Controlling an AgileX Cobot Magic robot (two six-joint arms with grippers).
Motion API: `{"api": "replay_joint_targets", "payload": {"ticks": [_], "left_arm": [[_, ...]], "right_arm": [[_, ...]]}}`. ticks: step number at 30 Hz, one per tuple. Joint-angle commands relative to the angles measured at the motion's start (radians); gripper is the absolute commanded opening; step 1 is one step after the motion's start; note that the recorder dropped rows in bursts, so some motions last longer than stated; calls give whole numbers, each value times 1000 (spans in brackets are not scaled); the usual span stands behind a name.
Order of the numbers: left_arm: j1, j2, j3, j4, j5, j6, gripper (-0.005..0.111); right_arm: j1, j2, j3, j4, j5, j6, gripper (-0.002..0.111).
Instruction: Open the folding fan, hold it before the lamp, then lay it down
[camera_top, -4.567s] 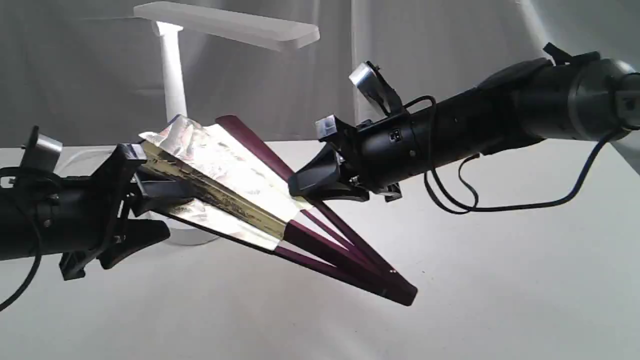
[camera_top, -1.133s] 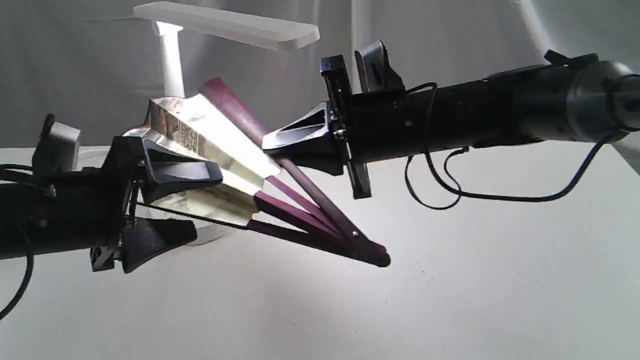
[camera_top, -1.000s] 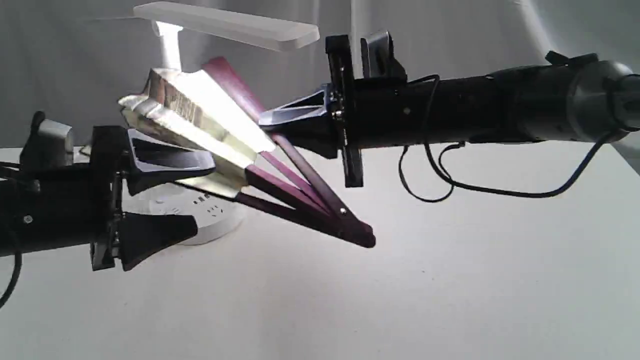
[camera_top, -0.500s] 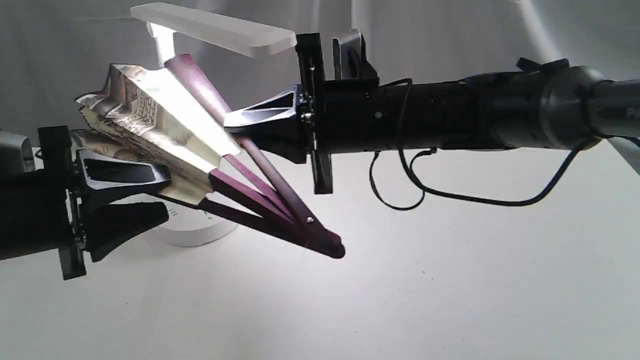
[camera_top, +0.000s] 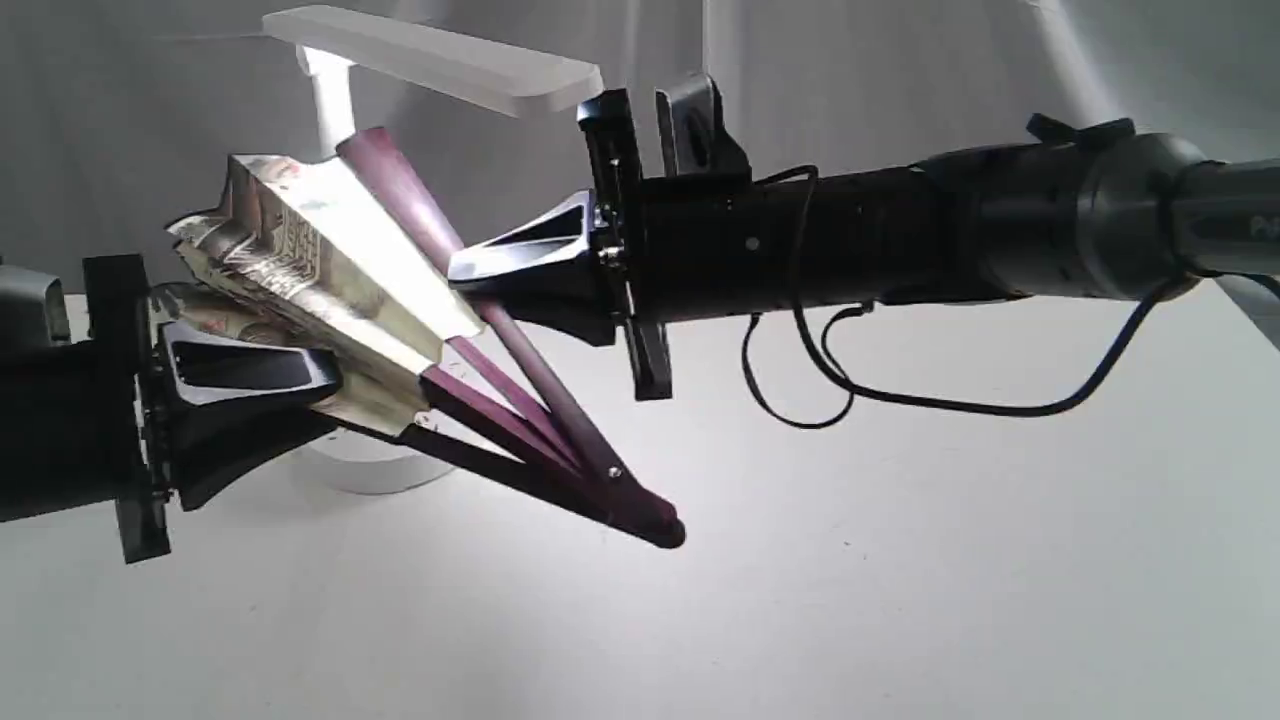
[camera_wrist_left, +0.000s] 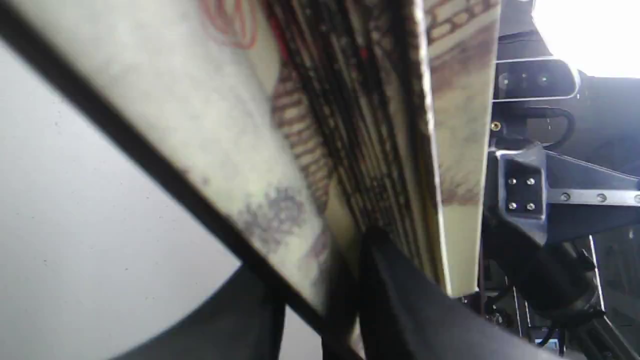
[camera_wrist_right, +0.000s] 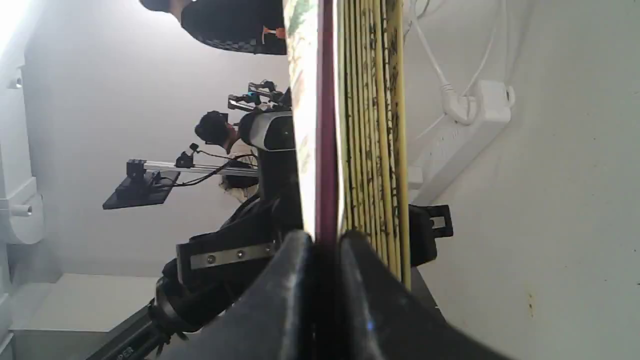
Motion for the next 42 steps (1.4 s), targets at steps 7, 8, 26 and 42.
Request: {"api": "replay_joint_targets", "payload": {"ticks": [7, 8, 26, 42], "left_arm": [[3, -5, 5, -11, -73, 26, 0], [3, -5, 5, -11, -83, 30, 0], [3, -5, 5, 24, -33, 35, 0], [3, -5, 5, 156, 86, -5, 0]], "right_arm": [[3, -12, -2, -90, 28, -1, 0], [3, -12, -2, -103, 28, -1, 0], [3, -12, -2, -141, 28, -7, 47], [-10, -12, -2, -82, -19, -60, 58]]}}
